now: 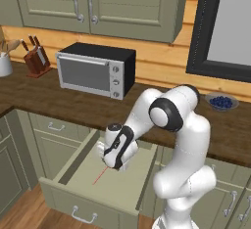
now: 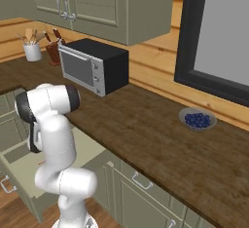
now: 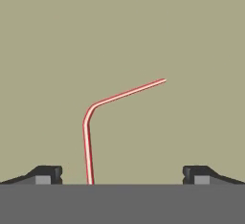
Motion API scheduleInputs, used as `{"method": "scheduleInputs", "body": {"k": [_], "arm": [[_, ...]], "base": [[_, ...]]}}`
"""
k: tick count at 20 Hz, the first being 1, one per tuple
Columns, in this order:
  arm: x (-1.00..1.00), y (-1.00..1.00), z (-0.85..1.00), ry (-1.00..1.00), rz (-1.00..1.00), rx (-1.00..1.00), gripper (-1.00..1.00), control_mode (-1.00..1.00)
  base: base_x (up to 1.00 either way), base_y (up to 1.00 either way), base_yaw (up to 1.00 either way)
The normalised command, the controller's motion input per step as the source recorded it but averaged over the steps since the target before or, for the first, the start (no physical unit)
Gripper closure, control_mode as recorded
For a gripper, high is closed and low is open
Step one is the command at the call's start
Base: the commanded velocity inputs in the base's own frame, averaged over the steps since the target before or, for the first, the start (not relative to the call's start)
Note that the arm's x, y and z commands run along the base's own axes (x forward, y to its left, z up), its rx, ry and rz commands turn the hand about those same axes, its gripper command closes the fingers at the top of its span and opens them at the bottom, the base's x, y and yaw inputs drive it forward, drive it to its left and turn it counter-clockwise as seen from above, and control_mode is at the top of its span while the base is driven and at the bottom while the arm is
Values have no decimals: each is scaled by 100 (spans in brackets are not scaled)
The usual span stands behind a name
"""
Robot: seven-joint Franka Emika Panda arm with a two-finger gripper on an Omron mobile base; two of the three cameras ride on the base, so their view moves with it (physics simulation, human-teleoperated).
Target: Take a straw from the drawer in front and place it inside the glass cup on the dining counter.
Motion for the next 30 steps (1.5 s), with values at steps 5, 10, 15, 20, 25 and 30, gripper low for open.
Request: {"method": "scheduleInputs", "body": {"k": [5,10,15,20,25,30], "arm": [[24,15,-7,0,0,0,-100,-100],[17,7,-23,0,0,-1,-100,-100],[19,1,-25,0,0,0,-100,-100],[19,1,-26,0,0,0,-100,-100],[20,7,-28,0,0,-1,-100,-100],[12,16,-31,0,0,-3,-100,-100]], "base": [[0,0,0],[0,0,0],[0,0,0],[0,0,0],[0,0,0],[0,0,0]]}}
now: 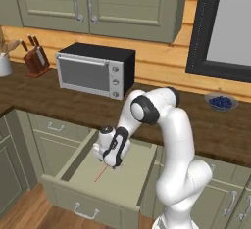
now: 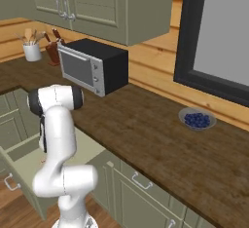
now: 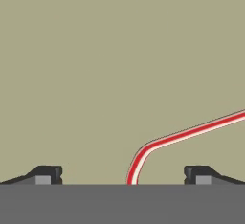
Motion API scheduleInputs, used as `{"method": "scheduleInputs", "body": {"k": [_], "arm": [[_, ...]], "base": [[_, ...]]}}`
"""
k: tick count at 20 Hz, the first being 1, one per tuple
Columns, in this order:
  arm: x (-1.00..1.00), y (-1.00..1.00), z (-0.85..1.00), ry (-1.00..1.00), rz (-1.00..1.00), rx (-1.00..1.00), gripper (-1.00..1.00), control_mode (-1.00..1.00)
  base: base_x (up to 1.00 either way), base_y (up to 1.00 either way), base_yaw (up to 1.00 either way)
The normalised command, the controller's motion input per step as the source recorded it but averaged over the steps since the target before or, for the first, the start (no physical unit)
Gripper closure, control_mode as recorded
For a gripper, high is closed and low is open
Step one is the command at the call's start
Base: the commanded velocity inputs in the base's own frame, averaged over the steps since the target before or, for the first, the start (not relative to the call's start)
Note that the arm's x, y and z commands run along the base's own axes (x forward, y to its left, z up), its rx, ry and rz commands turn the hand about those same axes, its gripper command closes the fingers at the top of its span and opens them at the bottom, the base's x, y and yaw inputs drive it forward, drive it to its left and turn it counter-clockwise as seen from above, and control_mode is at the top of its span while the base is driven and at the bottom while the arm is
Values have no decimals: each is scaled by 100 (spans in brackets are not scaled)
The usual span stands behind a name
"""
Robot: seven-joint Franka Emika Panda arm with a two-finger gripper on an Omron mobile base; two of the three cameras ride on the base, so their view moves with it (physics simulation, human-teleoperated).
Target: Take a straw from the drawer in front and place it inside the glass cup on the dining counter.
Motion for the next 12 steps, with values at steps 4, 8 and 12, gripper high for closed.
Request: {"method": "scheduleInputs", "body": {"k": [4,8,12], "arm": [[0,9,-53,0,0,-2,100,-100],[-1,0,-90,-3,0,0,100,-100],[-42,23,-98,-16,0,0,100,-100]], "base": [[0,0,0],[0,0,0],[0,0,0]]}}
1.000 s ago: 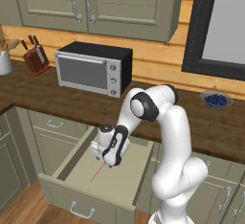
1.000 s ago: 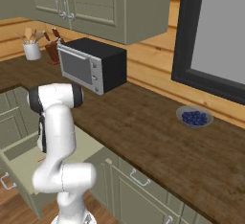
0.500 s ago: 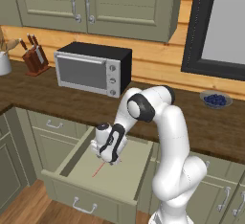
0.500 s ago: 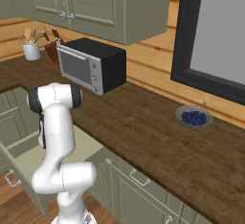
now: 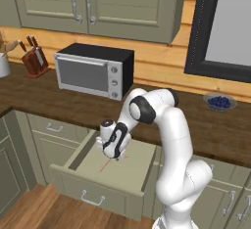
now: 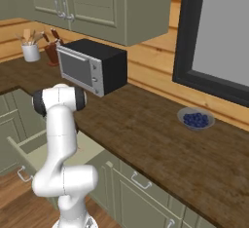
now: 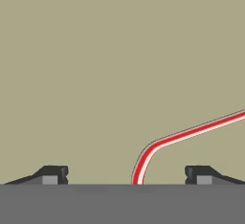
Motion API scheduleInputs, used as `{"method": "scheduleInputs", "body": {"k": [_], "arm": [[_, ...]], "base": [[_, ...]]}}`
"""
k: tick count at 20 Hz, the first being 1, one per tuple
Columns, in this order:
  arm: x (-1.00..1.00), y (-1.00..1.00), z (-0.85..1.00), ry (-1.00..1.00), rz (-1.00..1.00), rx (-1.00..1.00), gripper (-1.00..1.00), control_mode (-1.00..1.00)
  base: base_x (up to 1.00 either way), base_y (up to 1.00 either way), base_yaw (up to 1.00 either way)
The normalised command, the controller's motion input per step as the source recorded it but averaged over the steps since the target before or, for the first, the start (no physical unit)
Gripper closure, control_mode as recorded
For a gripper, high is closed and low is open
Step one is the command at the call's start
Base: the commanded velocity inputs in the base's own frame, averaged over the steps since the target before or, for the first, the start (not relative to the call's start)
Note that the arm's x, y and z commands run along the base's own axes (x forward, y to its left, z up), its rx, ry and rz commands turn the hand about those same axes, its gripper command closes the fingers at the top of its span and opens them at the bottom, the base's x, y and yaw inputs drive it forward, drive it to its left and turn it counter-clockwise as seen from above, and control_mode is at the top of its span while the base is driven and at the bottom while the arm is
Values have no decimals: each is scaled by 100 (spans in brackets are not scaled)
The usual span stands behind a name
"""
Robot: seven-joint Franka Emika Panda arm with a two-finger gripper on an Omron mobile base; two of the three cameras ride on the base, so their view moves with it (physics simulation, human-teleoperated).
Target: Take a straw from the drawer in front and place it inside the glass cup on the dining counter.
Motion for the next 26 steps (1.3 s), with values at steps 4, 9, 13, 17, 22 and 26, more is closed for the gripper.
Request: {"method": "scheduleInputs", "body": {"k": [4,9,13,17,22,26], "arm": [[-100,90,-100,-28,0,0,100,-100],[-100,100,-100,-9,0,0,100,-100],[-92,83,-100,0,0,0,100,-100],[-88,20,-100,-4,1,0,100,-100],[-100,0,-100,-21,0,3,100,-100],[-100,0,-100,-23,0,6,100,-100]], "base": [[0,0,0],[0,0,0],[0,0,0],[0,0,0],[0,0,0],[0,0,0]]}}
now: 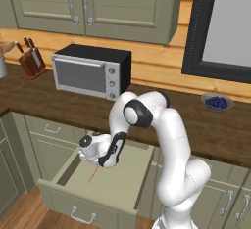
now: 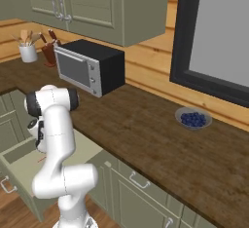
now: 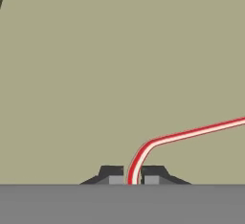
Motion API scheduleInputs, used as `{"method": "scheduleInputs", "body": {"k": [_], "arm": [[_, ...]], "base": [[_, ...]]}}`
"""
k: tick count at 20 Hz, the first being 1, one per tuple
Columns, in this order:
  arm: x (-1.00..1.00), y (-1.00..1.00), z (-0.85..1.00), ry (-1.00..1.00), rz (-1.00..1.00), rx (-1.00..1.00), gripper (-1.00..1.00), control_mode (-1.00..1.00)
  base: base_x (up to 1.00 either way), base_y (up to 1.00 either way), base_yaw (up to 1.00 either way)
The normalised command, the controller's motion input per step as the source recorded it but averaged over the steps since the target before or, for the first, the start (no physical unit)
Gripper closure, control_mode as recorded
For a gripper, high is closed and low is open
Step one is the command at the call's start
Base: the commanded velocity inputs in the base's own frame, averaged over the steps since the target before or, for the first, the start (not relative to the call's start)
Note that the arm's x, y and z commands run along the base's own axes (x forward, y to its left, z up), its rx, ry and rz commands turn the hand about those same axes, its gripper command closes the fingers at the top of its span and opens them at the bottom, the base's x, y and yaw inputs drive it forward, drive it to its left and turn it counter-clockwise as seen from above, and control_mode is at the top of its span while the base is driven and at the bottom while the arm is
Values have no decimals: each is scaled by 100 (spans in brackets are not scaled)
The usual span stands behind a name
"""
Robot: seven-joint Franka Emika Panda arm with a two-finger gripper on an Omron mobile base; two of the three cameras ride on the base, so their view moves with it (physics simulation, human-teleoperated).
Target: Take a straw from the drawer in front and place it inside the glass cup on the dining counter.
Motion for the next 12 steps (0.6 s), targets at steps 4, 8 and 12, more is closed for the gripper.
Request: {"method": "scheduleInputs", "body": {"k": [4,8,12], "arm": [[-100,0,-100,-14,0,6,100,-100],[-100,20,-100,-22,0,14,100,-100],[-100,15,-27,-36,-4,30,100,-100]], "base": [[0,0,0],[0,0,0],[0,0,0]]}}
